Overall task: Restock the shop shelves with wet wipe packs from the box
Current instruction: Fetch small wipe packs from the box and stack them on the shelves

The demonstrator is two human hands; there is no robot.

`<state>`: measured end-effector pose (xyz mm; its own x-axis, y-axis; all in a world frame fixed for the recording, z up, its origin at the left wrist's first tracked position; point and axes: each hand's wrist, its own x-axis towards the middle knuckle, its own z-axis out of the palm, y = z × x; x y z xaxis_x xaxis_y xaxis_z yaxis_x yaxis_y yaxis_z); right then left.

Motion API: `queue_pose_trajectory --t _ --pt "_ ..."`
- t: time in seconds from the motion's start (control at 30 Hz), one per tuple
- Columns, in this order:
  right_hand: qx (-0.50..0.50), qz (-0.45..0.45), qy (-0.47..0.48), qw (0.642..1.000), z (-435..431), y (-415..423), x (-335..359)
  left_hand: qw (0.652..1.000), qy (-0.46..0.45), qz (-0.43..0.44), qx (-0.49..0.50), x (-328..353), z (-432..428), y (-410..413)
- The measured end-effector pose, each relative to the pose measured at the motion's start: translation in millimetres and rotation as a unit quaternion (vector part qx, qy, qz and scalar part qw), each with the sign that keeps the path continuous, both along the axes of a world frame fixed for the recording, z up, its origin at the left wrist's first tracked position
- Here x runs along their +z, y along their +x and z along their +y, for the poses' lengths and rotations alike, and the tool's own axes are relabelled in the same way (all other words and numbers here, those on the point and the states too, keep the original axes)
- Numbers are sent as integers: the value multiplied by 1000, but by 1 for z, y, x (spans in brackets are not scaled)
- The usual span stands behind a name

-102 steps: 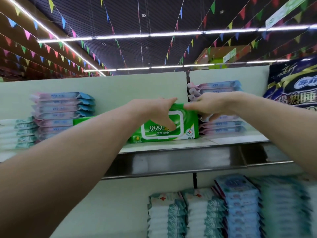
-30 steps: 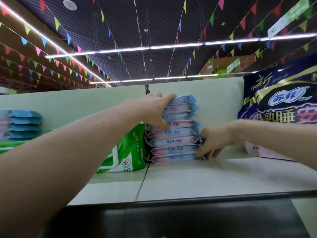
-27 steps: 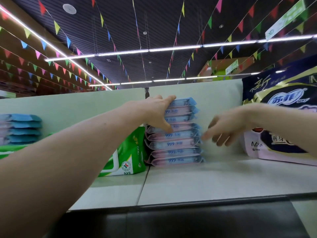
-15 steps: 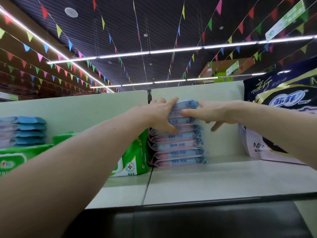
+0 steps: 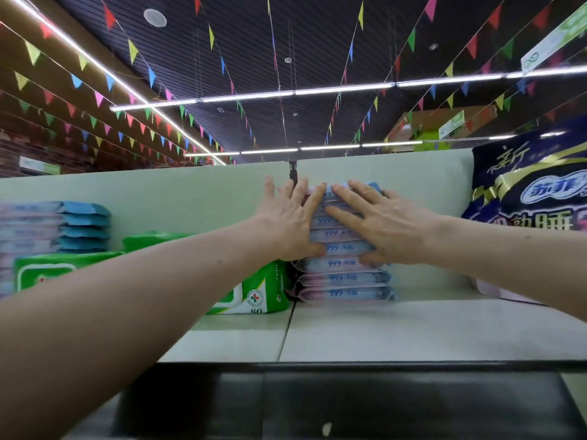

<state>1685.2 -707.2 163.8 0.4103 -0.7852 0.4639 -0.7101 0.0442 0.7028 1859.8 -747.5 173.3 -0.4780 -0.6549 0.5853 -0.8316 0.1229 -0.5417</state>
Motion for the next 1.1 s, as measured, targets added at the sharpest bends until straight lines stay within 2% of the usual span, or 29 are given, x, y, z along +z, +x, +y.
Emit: queue_pose_trajectory --t 0.17,0.4,0.63,0.83,1.1 --pt "-4 -3 -8 1000 15 9 4 999 11 25 32 0 21 -8" --pt "63 -45 -3 997 43 26 6 989 66 133 0 -8 60 11" --pt "137 -87 10 987 76 67 -2 983 88 161 21 -15 102 52" --pt "148 -95 19 984 127 96 -7 977 66 195 -54 -22 157 92" --pt "166 -151 40 974 201 126 -44 966 72 222 -111 -58 230 135"
